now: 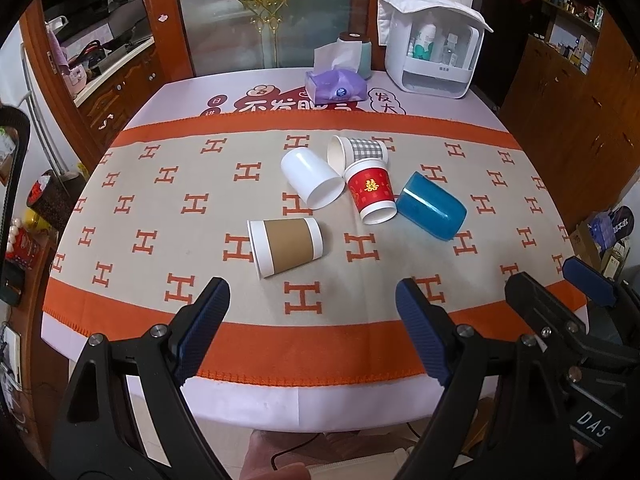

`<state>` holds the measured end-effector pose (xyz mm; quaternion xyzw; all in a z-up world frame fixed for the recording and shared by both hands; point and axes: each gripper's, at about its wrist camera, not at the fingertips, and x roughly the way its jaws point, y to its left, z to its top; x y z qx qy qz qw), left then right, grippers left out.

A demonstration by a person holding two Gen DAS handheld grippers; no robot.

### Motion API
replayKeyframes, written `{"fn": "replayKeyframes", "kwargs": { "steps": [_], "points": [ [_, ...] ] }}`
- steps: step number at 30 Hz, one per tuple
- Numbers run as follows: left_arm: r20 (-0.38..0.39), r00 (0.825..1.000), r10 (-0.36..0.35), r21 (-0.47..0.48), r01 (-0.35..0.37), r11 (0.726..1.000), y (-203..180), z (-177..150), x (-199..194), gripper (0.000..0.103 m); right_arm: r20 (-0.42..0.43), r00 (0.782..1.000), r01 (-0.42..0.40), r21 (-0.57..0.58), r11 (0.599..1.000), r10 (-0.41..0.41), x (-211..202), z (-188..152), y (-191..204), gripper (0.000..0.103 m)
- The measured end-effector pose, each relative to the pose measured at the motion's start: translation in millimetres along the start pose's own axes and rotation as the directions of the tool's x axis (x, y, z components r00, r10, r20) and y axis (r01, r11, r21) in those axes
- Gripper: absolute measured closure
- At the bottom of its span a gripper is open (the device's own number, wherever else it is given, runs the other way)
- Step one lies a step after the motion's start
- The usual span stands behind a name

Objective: Flip cup upside down

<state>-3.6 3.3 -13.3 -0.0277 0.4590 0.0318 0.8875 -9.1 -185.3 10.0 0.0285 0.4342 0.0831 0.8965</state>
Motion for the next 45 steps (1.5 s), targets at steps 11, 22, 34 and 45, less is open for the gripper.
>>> {"fn": "replayKeyframes", "kwargs": {
  "steps": [11,22,34,45],
  "points": [
    [-0.002,1.0,0.004,-0.007,-0.004,1.0,-0.4,0.7,4.4,0.02,0.0,1.0,0.0,0.0,1.0,0.0,0.7,3.1,0.4,0.016],
    [-0.022,1.0,0.02,-0.018,-0.021,1.0,4.7,-1.2,8.0,0.02,-0.005,1.0,-0.005,-0.002,1.0,0.005,3.8,0.8,-1.7,0.016],
    [-0.025,0.998,0.057,-0.017,-0.057,0.998,16.7,0.4,5.9,0.02,-0.026,0.999,-0.037,0.008,0.999,0.037,17.6,5.5,8.7,0.016],
    [-0.04,0.998,0.045,0.025,-0.044,0.999,41.7,28.7,19.0,0.02,-0.056,0.997,-0.042,0.072,0.997,0.046,43.3,23.1,23.0,0.016]
  ]
}}
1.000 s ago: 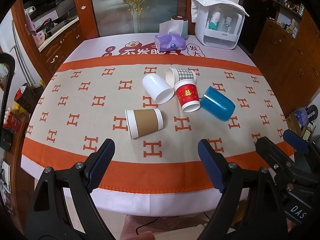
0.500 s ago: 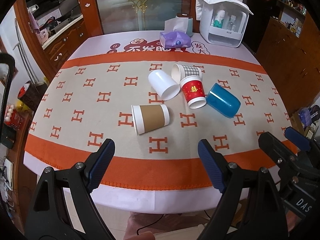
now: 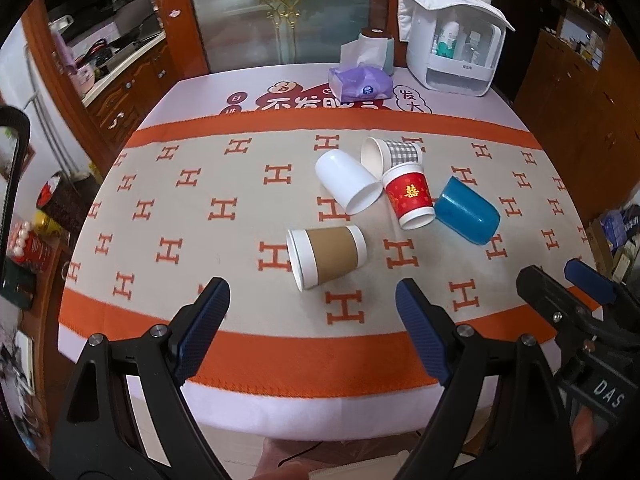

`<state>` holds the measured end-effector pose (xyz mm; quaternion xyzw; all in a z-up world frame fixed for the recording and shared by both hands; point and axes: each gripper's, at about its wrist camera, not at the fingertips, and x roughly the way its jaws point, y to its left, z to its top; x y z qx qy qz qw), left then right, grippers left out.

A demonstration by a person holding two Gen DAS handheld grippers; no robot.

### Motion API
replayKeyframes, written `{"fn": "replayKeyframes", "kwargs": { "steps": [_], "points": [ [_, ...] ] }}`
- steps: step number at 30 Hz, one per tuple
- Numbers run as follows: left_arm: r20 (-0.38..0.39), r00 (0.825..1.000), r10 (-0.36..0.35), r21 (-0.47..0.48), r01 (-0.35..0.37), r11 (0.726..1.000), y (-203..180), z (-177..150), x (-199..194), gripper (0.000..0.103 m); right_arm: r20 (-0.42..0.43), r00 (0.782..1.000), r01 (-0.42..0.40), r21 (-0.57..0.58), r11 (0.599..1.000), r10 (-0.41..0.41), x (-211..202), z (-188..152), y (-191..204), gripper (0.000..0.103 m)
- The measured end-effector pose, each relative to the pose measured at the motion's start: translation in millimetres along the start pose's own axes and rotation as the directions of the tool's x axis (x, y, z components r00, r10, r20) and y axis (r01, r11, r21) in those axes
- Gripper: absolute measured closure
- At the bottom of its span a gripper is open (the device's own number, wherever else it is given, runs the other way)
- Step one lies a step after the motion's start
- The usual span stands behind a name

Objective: Flip cup upside down
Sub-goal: 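Move the left tool toward the brown paper cup lying on its side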

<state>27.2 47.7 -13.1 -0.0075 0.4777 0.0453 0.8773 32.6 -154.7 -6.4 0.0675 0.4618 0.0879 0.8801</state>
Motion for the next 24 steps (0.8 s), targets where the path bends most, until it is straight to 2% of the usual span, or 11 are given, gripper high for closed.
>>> {"fn": "replayKeyframes", "kwargs": {
  "steps": [4,9,13,15,19,22,24],
  "points": [
    [-0.027,0.999,-0.033,0.098,0.035,0.995,1.2,21.9,11.0,0.02,-0.018,1.0,0.001,0.073,0.997,0.0,14.7,9.4,-3.6,0.016],
    [-0.056,0.996,-0.063,0.237,0.074,0.969,-2.9,47.1,29.6,0.02,-0.044,0.999,0.026,0.129,0.991,-0.02,40.8,15.5,-7.4,0.016],
    [-0.128,0.988,-0.082,0.315,0.119,0.942,-5.9,62.3,59.3,0.02,-0.09,0.996,0.036,0.19,0.981,-0.019,73.0,10.3,-14.6,0.016],
    [-0.156,0.983,-0.095,0.363,0.147,0.92,-8.3,65.2,74.2,0.02,-0.117,0.993,0.041,0.225,0.973,-0.015,89.3,6.7,-18.1,0.016],
    [-0.224,0.971,-0.086,0.485,0.187,0.854,-18.4,66.9,108.0,0.02,-0.156,0.988,0.055,0.259,0.964,-0.015,118.5,-4.5,-20.1,0.016],
    [-0.298,0.951,-0.082,0.556,0.243,0.795,-26.3,61.5,138.0,0.02,-0.197,0.98,0.06,0.291,0.955,-0.001,143.3,-12.5,-18.0,0.016],
    [-0.34,0.937,-0.074,0.58,0.271,0.768,-29.9,57.1,154.2,0.02,-0.218,0.976,0.063,0.311,0.948,0.006,154.7,-18.6,-17.6,0.016]
  ]
}}
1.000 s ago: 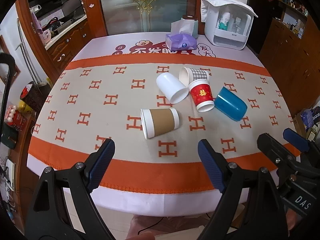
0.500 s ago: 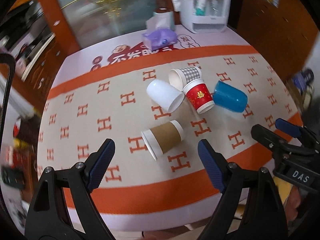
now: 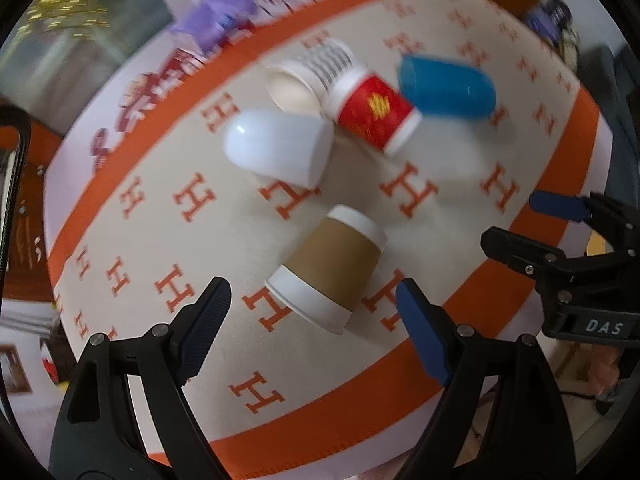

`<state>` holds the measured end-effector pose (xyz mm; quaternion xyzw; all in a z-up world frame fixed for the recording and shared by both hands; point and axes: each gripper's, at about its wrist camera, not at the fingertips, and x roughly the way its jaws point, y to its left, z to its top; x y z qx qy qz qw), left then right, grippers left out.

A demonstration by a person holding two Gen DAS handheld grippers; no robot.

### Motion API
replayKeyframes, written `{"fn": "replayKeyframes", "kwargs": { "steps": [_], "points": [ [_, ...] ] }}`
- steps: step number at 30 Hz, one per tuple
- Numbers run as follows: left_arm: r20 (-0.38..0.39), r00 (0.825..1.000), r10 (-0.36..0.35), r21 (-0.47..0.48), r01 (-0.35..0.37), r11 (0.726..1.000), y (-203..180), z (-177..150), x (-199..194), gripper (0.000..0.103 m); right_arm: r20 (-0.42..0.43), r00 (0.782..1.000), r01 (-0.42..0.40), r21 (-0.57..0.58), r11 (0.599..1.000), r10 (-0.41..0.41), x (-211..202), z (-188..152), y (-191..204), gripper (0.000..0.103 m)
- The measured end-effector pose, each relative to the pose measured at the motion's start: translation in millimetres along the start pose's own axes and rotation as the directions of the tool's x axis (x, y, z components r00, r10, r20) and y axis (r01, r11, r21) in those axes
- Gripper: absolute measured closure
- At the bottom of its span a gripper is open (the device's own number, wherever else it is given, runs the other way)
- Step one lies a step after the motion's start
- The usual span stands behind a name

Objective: Flip cup upside down
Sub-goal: 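Move the left tool toward the brown paper cup lying on its side, then close the left gripper around the brown paper cup's body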

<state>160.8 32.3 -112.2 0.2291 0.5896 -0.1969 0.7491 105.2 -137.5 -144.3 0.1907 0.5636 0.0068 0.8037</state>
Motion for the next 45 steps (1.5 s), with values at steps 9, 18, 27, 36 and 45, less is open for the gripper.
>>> {"fn": "replayKeyframes", "kwargs": {
  "steps": [9,18,27,36,45],
  "points": [
    [-0.135,0.991,-0.021,0.18,0.045,0.983,-15.2,8.5,61.6,0.02,-0.045,0.999,0.007,0.067,0.998,-0.004,34.2,-18.6,-4.3,0.016],
    [-0.193,0.981,-0.011,0.215,0.053,0.975,-21.2,12.5,91.3,0.033,-0.044,0.999,0.018,0.14,0.99,-0.013,41.0,-26.1,-18.7,0.016],
    [-0.232,0.972,-0.043,0.093,0.067,0.993,-14.9,18.8,77.5,0.035,-0.031,1.0,0.006,0.166,0.986,-0.001,29.6,-28.7,-28.7,0.016],
    [-0.24,0.956,-0.168,-0.205,0.12,0.971,-29.9,14.1,36.2,0.035,-0.002,1.0,-0.027,0.135,0.991,0.027,-14.5,-21.7,-50.9,0.016],
    [-0.168,0.934,-0.315,-0.612,0.152,0.776,-47.7,-23.3,41.3,0.035,-0.031,0.999,-0.036,0.031,0.999,0.037,-44.4,-19.9,-91.2,0.016]
  ]
}}
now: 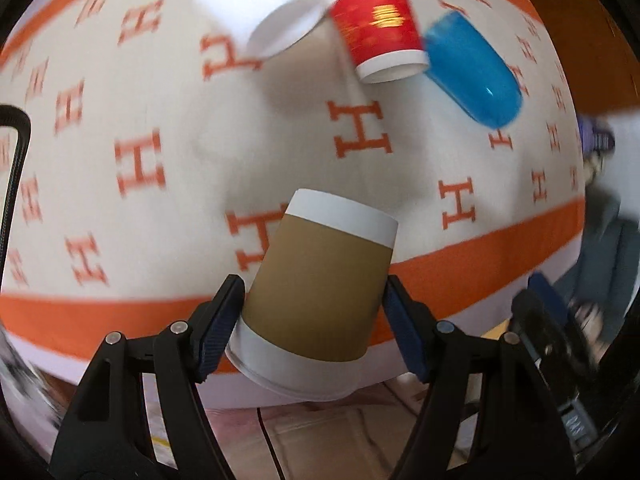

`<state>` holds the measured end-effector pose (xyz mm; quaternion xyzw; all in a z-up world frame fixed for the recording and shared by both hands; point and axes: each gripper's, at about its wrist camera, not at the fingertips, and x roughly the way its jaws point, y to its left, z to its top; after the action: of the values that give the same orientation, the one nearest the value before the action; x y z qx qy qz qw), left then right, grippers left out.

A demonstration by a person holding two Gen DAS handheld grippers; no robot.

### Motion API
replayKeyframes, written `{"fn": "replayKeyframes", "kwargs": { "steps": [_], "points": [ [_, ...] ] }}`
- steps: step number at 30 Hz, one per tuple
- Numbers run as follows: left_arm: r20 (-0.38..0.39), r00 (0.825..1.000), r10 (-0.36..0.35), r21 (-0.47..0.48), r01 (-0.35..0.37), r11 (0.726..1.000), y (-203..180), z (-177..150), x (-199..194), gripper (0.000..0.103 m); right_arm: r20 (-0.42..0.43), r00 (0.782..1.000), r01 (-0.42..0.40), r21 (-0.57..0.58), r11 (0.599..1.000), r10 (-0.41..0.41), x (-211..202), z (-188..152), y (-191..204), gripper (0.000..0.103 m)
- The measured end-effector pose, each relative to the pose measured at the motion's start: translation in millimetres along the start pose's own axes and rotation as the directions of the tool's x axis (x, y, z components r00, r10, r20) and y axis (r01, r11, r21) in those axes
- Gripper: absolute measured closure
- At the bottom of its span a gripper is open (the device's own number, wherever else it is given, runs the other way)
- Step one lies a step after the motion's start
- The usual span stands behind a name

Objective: Flip cup upside down
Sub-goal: 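Close the left gripper around the brown paper cup's body, then lift the brown cup with the left gripper and rotate it upright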

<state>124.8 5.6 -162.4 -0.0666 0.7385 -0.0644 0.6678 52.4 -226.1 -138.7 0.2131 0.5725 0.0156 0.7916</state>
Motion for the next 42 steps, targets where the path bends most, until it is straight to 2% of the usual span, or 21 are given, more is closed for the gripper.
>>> {"fn": "replayKeyframes", "kwargs": {
  "steps": [3,5,7,13,16,22,27,33,37,42],
  "points": [
    [0.024,0.998,-0.062,-0.147,0.065,0.987,7.8,-9.8,6.5,0.035,-0.026,1.0,0.001,-0.046,0.999,-0.002,-1.2,0.4,-10.6,0.016],
    [0.049,0.993,-0.106,-0.24,0.114,0.964,12.3,-16.0,11.2,0.035,-0.039,0.999,0.006,-0.074,0.997,-0.009,0.9,0.7,-14.3,0.016],
    [0.065,0.99,-0.129,-0.291,0.142,0.946,26.3,-16.5,21.5,0.035,-0.05,0.999,0.008,-0.096,0.995,-0.013,4.2,0.1,-13.6,0.016],
    [0.11,0.987,-0.117,-0.378,0.15,0.913,31.4,-25.8,28.9,0.035,-0.085,0.996,-0.004,-0.155,0.988,-0.009,13.0,-3.1,-7.9,0.016],
    [0.116,0.988,-0.105,-0.38,0.141,0.914,31.9,-29.1,32.5,0.034,-0.101,0.995,-0.015,-0.171,0.985,-0.003,18.9,-4.7,-3.3,0.016],
    [0.089,0.992,-0.086,-0.328,0.11,0.938,32.3,-23.2,39.4,0.032,-0.124,0.992,-0.025,-0.187,0.982,0.002,26.4,-6.6,3.9,0.016],
    [0.091,0.993,-0.074,-0.293,0.098,0.951,38.4,-29.6,26.5,0.026,-0.132,0.991,-0.026,-0.193,0.981,0.0,27.4,-5.3,8.6,0.016],
    [0.126,0.99,-0.066,-0.258,0.097,0.961,43.4,-36.7,1.6,0.026,-0.133,0.991,-0.042,-0.201,0.979,0.015,23.2,-4.7,15.2,0.016],
    [0.18,0.983,-0.02,-0.224,0.06,0.973,56.4,-50.7,-25.9,0.026,-0.148,0.988,-0.079,-0.209,0.975,0.049,20.9,-4.3,24.1,0.016],
    [0.231,0.972,0.032,-0.251,0.028,0.968,81.9,-68.0,-46.9,0.026,-0.175,0.98,-0.136,-0.226,0.965,0.097,23.2,-3.3,43.5,0.016]
  ]
}}
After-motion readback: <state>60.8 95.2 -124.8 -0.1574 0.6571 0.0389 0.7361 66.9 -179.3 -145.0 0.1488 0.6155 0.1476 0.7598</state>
